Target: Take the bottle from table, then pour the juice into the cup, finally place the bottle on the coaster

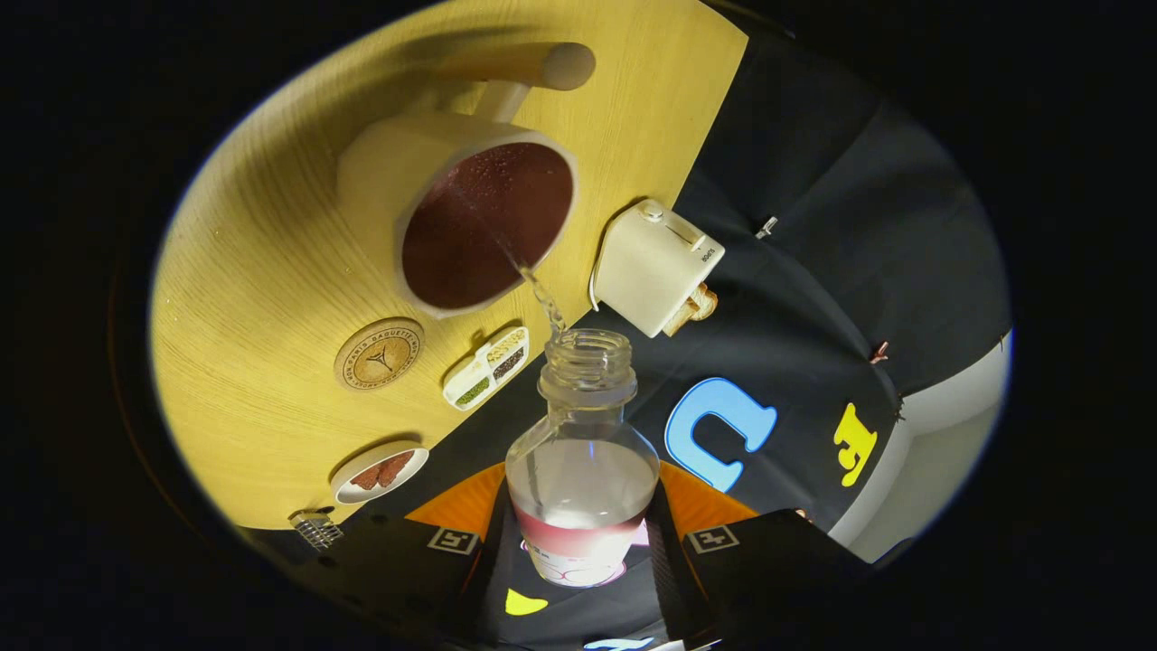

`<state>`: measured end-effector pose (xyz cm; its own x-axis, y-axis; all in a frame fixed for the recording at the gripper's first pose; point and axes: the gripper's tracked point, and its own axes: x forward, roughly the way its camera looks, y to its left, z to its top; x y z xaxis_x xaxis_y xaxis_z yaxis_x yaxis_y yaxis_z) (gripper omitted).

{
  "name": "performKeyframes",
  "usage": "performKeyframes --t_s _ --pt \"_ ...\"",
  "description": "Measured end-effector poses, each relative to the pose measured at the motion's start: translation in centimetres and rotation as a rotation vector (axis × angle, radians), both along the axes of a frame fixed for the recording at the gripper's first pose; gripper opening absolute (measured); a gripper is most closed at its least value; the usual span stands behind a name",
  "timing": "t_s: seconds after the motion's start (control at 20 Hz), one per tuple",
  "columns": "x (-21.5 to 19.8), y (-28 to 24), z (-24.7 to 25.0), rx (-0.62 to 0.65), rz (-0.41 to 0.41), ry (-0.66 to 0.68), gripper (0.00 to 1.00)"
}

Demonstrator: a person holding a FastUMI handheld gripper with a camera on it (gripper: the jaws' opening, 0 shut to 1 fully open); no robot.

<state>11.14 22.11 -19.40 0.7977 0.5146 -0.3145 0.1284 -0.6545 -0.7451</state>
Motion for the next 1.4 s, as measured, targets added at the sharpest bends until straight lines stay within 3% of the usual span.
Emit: performKeyframes --t_s 0.4,1.4 --pt "0.0 0.6 -0.1 -0.053 0.052 -0.039 0.68" --pt "-0.4 0.9 0.0 -0.07 0.069 -0.055 0.68"
